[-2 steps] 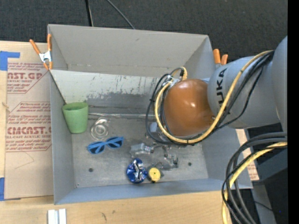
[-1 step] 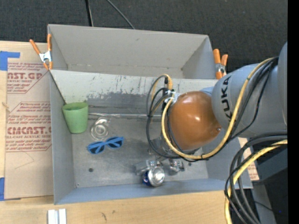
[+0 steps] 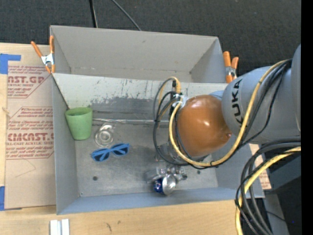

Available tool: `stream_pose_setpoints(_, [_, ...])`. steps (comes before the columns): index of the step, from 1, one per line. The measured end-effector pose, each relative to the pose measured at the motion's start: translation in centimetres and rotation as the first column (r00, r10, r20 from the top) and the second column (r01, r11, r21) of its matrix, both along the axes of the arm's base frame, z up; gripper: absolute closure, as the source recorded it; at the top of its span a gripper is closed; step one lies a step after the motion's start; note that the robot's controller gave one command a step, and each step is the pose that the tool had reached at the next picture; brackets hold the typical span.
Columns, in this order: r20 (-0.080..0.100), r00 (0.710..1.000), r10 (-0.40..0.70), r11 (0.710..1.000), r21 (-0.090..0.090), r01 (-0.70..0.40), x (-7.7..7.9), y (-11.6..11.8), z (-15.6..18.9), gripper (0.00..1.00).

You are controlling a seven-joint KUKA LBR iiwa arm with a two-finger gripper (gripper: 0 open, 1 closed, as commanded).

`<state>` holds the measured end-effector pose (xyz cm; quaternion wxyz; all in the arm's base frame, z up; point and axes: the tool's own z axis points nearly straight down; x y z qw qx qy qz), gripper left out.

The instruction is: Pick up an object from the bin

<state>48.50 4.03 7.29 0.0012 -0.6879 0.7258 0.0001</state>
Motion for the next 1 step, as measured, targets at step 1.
stream_pose_setpoints(1, [0.006, 0.999, 0.032, 0.999, 0.000, -0.032, 0.78, -0.95, 14.77, 1.00])
